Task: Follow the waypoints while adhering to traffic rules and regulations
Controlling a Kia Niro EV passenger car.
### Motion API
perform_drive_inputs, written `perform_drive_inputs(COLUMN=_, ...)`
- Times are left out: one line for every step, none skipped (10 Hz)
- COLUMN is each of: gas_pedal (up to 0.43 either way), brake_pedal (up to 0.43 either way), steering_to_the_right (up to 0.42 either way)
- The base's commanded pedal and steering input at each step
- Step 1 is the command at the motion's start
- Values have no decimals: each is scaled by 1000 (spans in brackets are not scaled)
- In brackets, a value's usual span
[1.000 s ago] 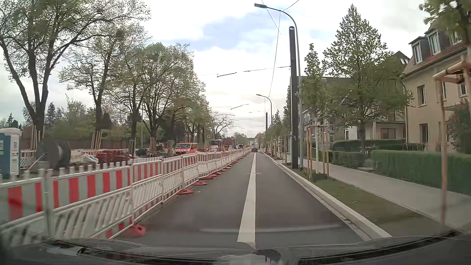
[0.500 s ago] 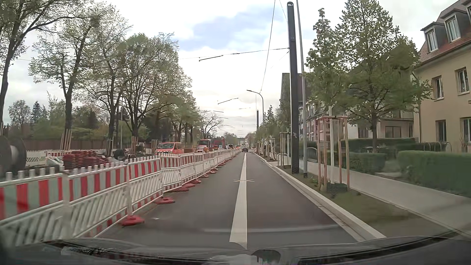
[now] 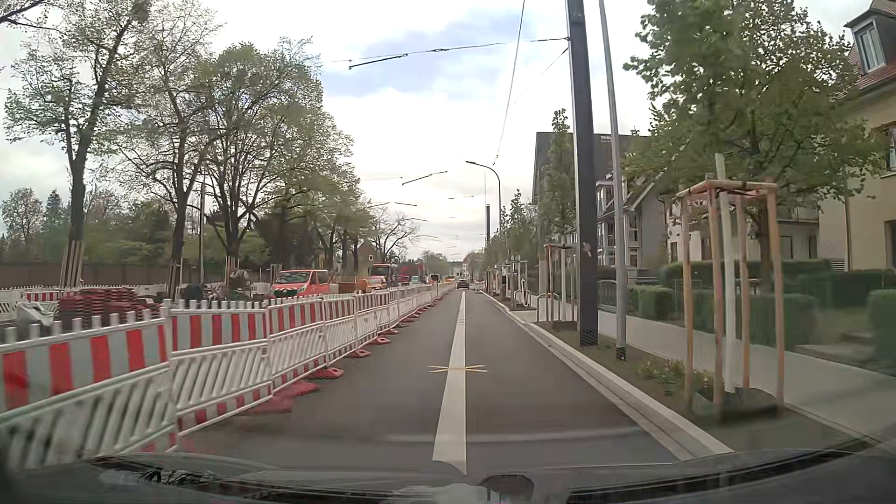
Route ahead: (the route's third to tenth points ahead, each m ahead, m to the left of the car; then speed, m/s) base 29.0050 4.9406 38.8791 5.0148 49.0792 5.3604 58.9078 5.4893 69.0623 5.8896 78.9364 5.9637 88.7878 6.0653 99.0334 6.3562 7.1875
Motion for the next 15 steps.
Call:
perform_drive_inputs(gas_pedal=67, brake_pedal=0, steering_to_the_right=5)
perform_drive_inputs(gas_pedal=67, brake_pedal=0, steering_to_the_right=4)
perform_drive_inputs(gas_pedal=67, brake_pedal=0, steering_to_the_right=4)
perform_drive_inputs(gas_pedal=67, brake_pedal=0, steering_to_the_right=3)
perform_drive_inputs(gas_pedal=67, brake_pedal=0, steering_to_the_right=1)
perform_drive_inputs(gas_pedal=67, brake_pedal=0, steering_to_the_right=-3)
perform_drive_inputs(gas_pedal=67, brake_pedal=0, steering_to_the_right=-5)
perform_drive_inputs(gas_pedal=67, brake_pedal=0, steering_to_the_right=-5)
perform_drive_inputs(gas_pedal=67, brake_pedal=0, steering_to_the_right=-4)
perform_drive_inputs(gas_pedal=67, brake_pedal=0, steering_to_the_right=-4)
perform_drive_inputs(gas_pedal=67, brake_pedal=0, steering_to_the_right=-4)
perform_drive_inputs(gas_pedal=67, brake_pedal=0, steering_to_the_right=-3)
perform_drive_inputs(gas_pedal=67, brake_pedal=0, steering_to_the_right=-1)
perform_drive_inputs(gas_pedal=67, brake_pedal=0, steering_to_the_right=0)
perform_drive_inputs(gas_pedal=67, brake_pedal=0, steering_to_the_right=1)
